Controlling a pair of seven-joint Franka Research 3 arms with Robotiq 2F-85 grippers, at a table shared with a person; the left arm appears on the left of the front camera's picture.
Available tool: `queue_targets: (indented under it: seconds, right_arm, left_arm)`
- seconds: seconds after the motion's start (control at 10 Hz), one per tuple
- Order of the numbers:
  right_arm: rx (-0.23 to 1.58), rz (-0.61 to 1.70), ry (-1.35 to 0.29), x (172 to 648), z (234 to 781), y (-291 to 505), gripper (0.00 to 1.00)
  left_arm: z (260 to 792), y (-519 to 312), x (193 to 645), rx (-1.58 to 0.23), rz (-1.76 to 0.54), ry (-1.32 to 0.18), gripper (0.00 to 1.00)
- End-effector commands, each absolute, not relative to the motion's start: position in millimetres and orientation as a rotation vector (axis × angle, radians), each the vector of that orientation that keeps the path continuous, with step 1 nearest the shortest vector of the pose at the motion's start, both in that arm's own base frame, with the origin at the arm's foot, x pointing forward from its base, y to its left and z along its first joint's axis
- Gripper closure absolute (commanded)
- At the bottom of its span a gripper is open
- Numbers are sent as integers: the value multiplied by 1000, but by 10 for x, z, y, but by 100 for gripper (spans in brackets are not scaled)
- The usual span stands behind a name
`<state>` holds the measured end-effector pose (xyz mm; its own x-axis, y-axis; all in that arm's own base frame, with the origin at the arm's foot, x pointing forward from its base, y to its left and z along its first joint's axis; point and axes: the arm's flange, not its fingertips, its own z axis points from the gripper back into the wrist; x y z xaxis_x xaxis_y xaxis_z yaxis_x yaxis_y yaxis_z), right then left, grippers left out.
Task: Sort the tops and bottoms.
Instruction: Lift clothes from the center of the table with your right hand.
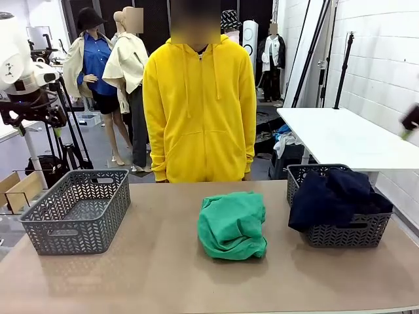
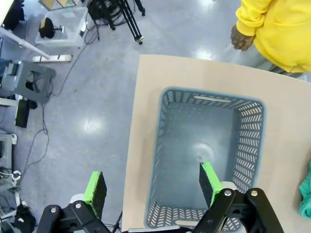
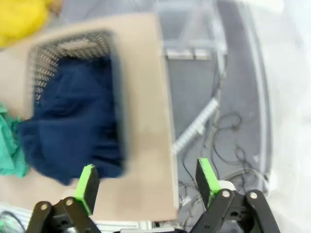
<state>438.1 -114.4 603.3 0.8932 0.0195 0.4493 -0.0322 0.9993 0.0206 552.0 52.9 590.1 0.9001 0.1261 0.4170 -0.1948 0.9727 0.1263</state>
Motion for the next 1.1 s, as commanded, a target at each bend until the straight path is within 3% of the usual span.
queue_targets:
  seconds: [0.0, 0.2, 0.4, 0.9, 1.0]
  right_arm:
    - [183, 278, -468, 4345, 6359, -475, 0]
    - [265, 596, -347, 4153, 6392, 378, 0]
    - [325, 759, -242, 4016, 6149, 912, 0]
    - [262, 779, -326, 3903, 4977, 1945, 0]
    - [285, 830, -265, 3863, 5456, 1770, 0]
  left_arm:
    - [5939, 554, 5559, 190, 172, -410, 0]
    - [5939, 554, 5559, 190, 172, -410, 0]
    - [5939, 554, 5559, 190, 172, -410, 0]
    - [5939, 554, 5559, 190, 172, -410, 0]
    - [5939, 554, 5559, 190, 172, -410, 0]
